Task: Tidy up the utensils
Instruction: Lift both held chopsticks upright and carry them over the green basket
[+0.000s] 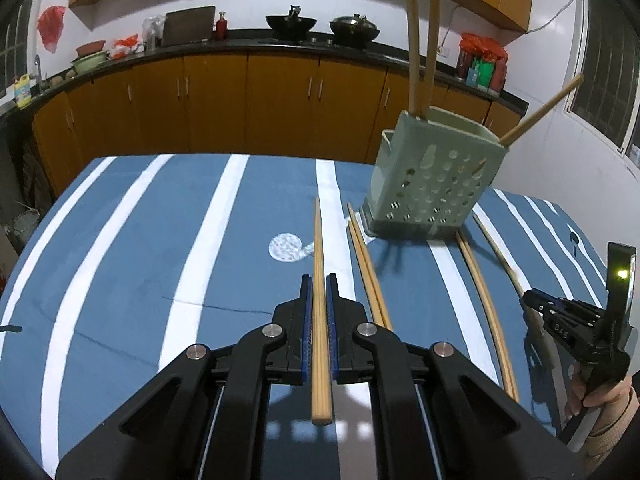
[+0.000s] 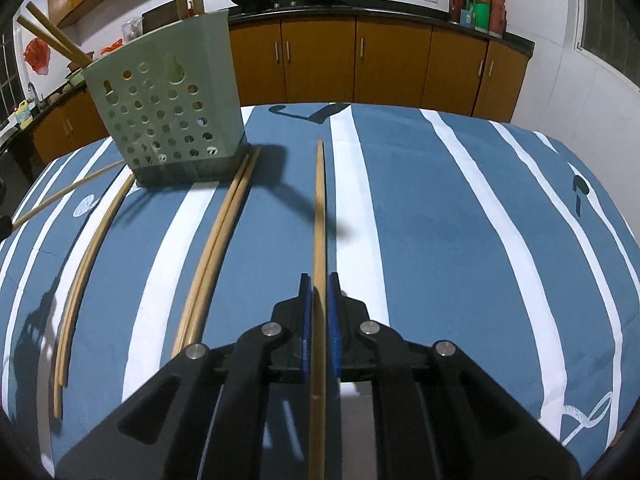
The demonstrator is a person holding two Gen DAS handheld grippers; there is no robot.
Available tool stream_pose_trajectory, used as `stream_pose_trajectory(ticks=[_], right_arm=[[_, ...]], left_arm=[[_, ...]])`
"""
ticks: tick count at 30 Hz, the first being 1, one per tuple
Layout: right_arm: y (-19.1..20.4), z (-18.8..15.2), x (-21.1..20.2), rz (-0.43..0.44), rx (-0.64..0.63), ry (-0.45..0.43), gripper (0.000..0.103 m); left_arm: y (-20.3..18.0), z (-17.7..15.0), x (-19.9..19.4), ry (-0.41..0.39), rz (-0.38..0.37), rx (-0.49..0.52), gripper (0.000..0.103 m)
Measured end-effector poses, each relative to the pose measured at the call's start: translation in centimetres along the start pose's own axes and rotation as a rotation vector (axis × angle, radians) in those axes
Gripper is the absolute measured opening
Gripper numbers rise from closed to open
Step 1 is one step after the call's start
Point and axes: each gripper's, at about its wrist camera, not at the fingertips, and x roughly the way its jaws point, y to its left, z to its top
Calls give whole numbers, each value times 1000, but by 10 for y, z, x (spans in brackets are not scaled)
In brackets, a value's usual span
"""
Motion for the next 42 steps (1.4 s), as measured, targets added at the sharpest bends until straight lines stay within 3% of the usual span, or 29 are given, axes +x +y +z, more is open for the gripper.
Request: stream_pose_trajectory(ticks=[7,10,12,24,31,42], right_arm=[[-3,-13,-9,8,1,27,17],[-1,-19,-9,-6,-22,38,8],[-2,-17,-12,-7,-16,38,8],[-23,37,-109,23,79,-277,8],[-28,52,-133,31,96,-352,8],[-11,88,-209,181,66,-544,8]], left_arm=[[-2,-2,0,6,-6,2,7],[-3,-2,-1,3,-7,1,7],[-2,0,-4,-3,-7,4,7],[3,36,-42,-152,-5,-20,7],[3,52,-55,-204,-15,-23,7],[-15,90,-95,-321,-107,20,7]])
